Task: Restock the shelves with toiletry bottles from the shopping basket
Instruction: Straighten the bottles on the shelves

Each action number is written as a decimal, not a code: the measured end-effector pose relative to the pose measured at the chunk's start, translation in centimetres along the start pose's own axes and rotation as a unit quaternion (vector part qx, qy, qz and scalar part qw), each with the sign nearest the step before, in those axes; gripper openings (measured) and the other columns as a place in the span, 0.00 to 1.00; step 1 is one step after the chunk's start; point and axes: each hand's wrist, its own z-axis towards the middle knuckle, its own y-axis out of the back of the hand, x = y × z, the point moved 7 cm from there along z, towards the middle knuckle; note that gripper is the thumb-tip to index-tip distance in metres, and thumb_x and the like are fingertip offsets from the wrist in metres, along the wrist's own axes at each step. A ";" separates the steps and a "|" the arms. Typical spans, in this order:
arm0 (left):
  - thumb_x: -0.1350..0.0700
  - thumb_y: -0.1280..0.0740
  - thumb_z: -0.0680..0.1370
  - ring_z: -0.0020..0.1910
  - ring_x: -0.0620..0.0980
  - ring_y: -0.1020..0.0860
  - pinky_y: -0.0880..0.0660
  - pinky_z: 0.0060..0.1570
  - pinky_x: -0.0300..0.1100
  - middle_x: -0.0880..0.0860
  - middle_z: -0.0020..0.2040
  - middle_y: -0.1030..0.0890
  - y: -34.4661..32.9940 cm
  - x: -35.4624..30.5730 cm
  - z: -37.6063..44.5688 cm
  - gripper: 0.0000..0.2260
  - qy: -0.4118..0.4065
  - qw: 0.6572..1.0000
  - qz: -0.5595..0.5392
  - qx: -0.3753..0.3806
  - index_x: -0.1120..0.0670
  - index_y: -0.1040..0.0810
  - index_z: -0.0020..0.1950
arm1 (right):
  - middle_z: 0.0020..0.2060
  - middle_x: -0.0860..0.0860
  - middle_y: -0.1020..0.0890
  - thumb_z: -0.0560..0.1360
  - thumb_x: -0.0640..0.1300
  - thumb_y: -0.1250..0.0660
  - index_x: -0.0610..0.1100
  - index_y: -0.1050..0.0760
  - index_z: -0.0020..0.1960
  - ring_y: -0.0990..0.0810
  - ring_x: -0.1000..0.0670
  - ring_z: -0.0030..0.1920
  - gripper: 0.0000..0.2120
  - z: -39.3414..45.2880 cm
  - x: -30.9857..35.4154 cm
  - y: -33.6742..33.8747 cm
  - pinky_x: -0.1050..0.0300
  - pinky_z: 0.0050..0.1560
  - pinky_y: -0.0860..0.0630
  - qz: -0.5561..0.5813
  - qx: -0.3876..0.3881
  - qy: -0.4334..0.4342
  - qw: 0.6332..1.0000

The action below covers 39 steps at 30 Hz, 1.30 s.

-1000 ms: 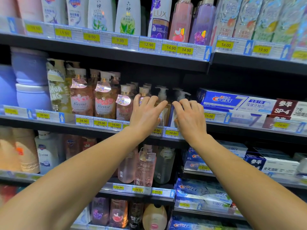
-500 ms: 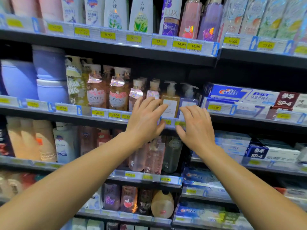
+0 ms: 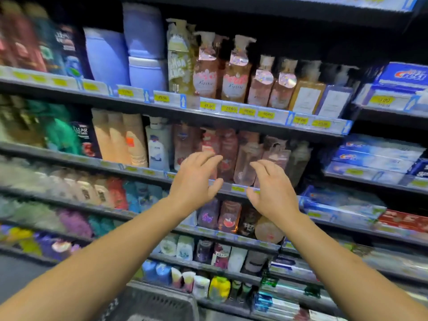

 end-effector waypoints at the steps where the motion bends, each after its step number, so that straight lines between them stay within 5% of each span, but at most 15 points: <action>1: 0.53 0.28 0.73 0.63 0.60 0.26 0.31 0.65 0.52 0.58 0.64 0.23 0.3 1.3 -1.1 0.24 0.013 1.000 -0.002 0.001 0.59 0.24 0.67 | 0.67 0.45 0.28 0.73 0.48 0.31 0.41 0.32 0.71 0.31 0.42 0.67 0.29 -0.2 1.1 -0.9 0.48 0.68 0.34 0.012 0.010 0.002 1.000; 12: 0.50 0.30 0.76 0.69 0.54 0.32 0.35 0.67 0.46 0.53 0.69 0.27 1.3 12.3 -6.7 0.26 0.176 0.984 -0.013 0.024 0.55 0.30 0.72 | 0.68 0.50 0.32 0.75 0.49 0.30 0.48 0.36 0.72 0.32 0.46 0.66 0.29 2.4 7.6 -7.5 0.51 0.63 0.30 0.163 0.040 -0.029 0.985; 25: 0.50 0.30 0.76 0.66 0.51 0.29 0.32 0.62 0.43 0.53 0.70 0.30 -5.5 16.9 -1.8 0.30 0.264 0.960 -0.084 0.029 0.53 0.36 0.75 | 0.70 0.49 0.36 0.73 0.50 0.28 0.47 0.42 0.75 0.28 0.47 0.64 0.36 8.6 3.7 -13.9 0.51 0.57 0.27 0.283 -0.017 -0.142 0.948; 31: 0.50 0.28 0.75 0.68 0.50 0.32 0.34 0.59 0.38 0.53 0.74 0.36 -9.4 18.1 0.5 0.37 0.304 0.944 -0.127 0.029 0.54 0.43 0.78 | 0.68 0.46 0.34 0.73 0.49 0.27 0.43 0.42 0.74 0.27 0.46 0.62 0.36 9.7 3.3 -16.7 0.58 0.53 0.32 0.296 -0.018 -0.166 0.940; 34: 0.50 0.27 0.74 0.72 0.52 0.36 0.36 0.65 0.41 0.55 0.76 0.39 -10.7 18.7 1.8 0.40 0.313 0.939 -0.142 0.016 0.56 0.46 0.78 | 0.65 0.45 0.32 0.73 0.49 0.27 0.41 0.41 0.73 0.26 0.47 0.61 0.36 9.8 3.3 -17.9 0.59 0.52 0.32 0.305 -0.024 -0.173 0.936; 39: 0.50 0.25 0.72 0.58 0.54 0.30 0.27 0.53 0.47 0.55 0.60 0.33 -12.0 19.2 3.6 0.31 0.318 0.940 -0.127 -0.011 0.58 0.38 0.67 | 0.61 0.49 0.29 0.72 0.52 0.27 0.45 0.38 0.69 0.26 0.54 0.53 0.32 9.9 2.8 -19.2 0.58 0.46 0.31 0.303 -0.033 -0.195 0.932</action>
